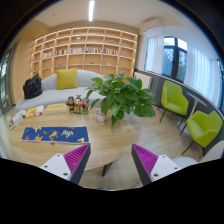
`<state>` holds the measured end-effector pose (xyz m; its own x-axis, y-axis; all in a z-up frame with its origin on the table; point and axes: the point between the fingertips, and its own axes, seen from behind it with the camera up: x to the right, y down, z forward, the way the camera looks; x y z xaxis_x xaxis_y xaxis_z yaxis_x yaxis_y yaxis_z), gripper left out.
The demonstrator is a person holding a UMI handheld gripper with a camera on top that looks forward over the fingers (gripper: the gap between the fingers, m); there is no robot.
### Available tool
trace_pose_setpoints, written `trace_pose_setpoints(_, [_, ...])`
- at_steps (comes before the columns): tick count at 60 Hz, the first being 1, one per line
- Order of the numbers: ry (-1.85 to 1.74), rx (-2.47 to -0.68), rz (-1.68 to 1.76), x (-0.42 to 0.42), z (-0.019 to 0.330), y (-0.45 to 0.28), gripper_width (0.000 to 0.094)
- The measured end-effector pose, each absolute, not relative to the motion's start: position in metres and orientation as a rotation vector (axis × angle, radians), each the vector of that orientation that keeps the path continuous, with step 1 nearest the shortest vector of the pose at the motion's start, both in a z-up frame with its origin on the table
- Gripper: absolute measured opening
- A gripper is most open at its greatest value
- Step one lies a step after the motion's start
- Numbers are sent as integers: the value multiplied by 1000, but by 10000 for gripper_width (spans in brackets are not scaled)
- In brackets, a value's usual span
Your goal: Fold towel
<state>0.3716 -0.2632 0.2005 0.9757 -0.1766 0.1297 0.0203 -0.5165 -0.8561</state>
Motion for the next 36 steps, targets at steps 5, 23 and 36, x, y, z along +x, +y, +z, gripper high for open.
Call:
trace_pose_setpoints(5, [109, -2108, -252, 371, 197, -266, 854])
trace_pose_setpoints(23, [36, -2193, -239, 314, 151, -299, 852])
trace_pose_setpoints(36, [-161, -2238, -47, 154, 94, -303, 862])
